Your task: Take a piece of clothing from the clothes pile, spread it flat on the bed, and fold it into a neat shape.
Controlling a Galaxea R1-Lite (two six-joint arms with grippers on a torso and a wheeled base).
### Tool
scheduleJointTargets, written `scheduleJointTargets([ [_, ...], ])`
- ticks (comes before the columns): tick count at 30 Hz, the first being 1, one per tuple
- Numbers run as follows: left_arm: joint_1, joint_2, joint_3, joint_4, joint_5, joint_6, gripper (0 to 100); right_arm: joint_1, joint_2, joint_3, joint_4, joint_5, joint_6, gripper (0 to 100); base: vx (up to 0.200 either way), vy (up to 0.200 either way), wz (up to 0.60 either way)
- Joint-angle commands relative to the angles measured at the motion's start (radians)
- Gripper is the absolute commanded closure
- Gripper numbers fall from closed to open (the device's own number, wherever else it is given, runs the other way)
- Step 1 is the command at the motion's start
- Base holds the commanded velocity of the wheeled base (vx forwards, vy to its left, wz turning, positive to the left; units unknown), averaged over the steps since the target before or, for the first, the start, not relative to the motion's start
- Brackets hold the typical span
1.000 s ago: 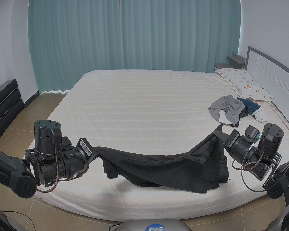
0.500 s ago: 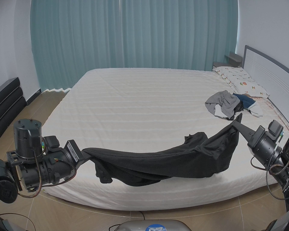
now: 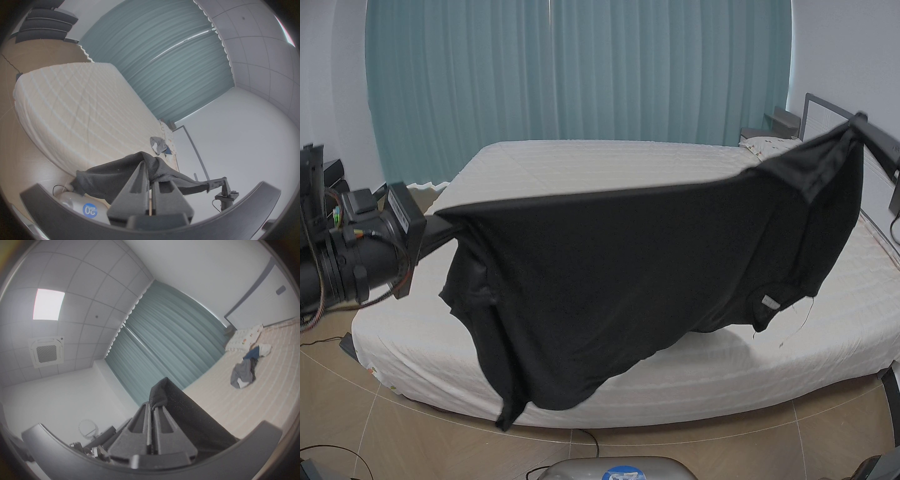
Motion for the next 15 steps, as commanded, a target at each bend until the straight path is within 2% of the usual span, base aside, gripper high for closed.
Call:
scheduleJointTargets([
  [1, 0.079, 0.230, -0.288, 0.154, 0.004, -0.030, 100, -0.166, 0.254, -0.364, 0.148, 0.010, 0.000, 100, 0.000, 0.000, 0.00],
  [9, 0.107, 0.423, -0.381, 0.140, 0.007, -0.101, 100, -0.208, 0.473, -0.534, 0.147, 0.006, 0.008, 100, 0.000, 0.000, 0.00],
  [15, 0.108, 0.543, -0.416, 0.077, 0.000, -0.101, 100, -0.206, 0.613, -0.531, 0.090, 0.006, 0.019, 100, 0.200, 0.000, 0.00],
])
